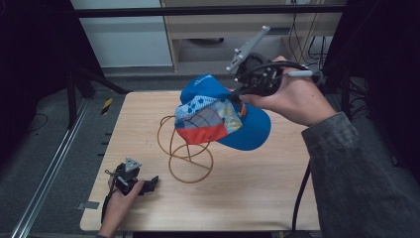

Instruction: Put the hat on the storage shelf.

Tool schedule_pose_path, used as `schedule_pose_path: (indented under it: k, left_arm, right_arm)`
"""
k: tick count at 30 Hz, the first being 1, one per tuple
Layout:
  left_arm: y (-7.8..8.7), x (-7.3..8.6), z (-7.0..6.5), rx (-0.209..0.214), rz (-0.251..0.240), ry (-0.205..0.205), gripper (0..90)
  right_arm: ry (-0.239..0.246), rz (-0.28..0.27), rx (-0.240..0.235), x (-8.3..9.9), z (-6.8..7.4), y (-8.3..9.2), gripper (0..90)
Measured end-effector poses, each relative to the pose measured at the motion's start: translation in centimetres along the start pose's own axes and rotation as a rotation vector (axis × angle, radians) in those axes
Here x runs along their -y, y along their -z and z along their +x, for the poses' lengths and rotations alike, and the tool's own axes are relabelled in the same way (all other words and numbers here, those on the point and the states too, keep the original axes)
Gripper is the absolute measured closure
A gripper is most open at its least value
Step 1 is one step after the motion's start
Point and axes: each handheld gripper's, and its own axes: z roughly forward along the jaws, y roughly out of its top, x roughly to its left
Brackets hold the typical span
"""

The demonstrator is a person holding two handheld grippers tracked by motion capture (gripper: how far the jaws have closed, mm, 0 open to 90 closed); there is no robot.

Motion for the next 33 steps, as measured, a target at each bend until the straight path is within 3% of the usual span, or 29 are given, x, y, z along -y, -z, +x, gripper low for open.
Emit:
schedule_pose_path:
  k: [14, 33]
  left_arm:
    - [0.0, 0.0, -0.1, 0.002, -0.001, -0.003, 0.0]
    - [-0.1, 0.0, -0.1, 0.008, -0.004, -0.006, 0.0]
  right_arm:
    - [0.048, -0.01, -0.022, -5.1, 1.0, -4.9, 90.0]
    - [0.065, 0.036, -0.035, -7.7, 1.2, -7.8, 90.0]
